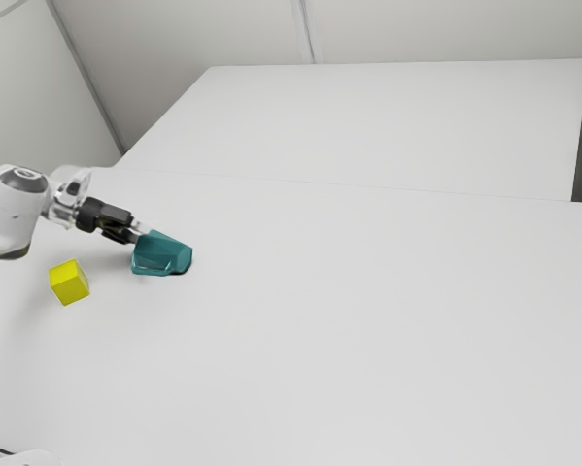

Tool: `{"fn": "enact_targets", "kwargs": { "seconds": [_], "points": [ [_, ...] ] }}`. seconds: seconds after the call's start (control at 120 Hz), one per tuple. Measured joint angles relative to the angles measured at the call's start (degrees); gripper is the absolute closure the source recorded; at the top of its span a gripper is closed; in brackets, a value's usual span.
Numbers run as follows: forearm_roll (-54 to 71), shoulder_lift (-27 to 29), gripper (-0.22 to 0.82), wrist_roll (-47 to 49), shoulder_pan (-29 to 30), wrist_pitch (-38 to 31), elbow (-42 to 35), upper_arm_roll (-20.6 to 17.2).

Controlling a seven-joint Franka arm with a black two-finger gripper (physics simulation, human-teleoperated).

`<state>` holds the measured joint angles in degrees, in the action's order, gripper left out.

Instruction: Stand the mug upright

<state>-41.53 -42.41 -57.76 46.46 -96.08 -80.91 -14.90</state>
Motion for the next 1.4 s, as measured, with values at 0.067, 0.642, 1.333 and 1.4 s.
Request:
{"fn": "enact_targets", "kwargs": {
  "seconds": [0.067, 0.642, 1.333, 1.4],
  "points": [
    [-0.5, -0.1, 0.01, -0.3, 0.0, 0.3, -0.3, 0.0],
    [-2.1, 0.7, 0.71, -2.4, 0.6, 4.8, -0.3, -0.4],
    [7.9, 22.8, 0.78, -2.8, -6.2, -8.5, -18.6, -2.0],
    [12.3, 26.0, 0.78, -1.4, -6.6, -12.4, -21.7, -4.1]
  ]
}}
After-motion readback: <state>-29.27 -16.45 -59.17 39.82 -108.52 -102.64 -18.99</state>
